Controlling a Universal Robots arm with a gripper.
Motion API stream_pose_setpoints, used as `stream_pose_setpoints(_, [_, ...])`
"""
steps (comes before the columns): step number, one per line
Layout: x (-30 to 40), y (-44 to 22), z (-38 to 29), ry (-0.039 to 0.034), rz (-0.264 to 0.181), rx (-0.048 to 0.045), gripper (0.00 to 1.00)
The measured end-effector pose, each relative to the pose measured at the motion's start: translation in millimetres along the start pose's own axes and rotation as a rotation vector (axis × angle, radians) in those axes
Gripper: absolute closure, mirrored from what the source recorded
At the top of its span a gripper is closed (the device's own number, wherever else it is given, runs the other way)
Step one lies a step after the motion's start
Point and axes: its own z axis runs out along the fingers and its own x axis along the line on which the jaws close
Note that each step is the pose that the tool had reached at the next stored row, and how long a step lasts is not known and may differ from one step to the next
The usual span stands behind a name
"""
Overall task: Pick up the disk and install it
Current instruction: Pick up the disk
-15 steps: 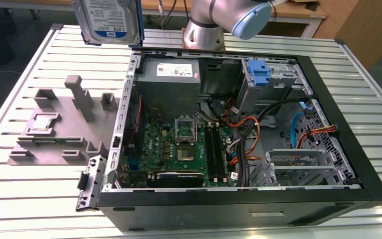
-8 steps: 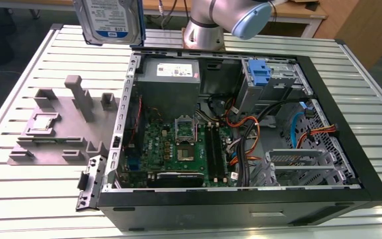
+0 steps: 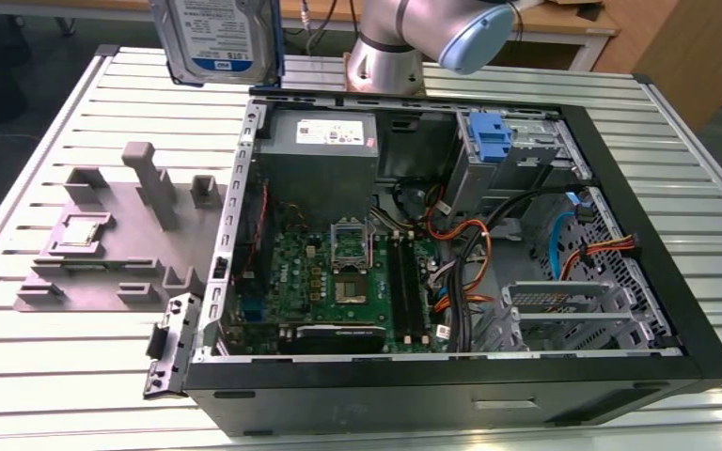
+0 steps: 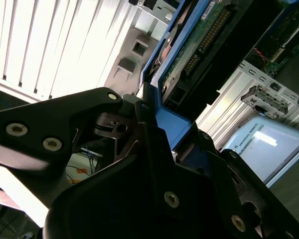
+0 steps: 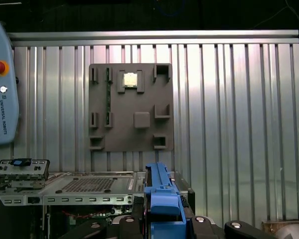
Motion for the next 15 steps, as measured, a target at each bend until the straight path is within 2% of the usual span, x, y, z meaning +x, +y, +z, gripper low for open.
stream_pose_setpoints(15, [2.1, -0.9, -0.1, 0.001, 0.0, 0.0, 0.63])
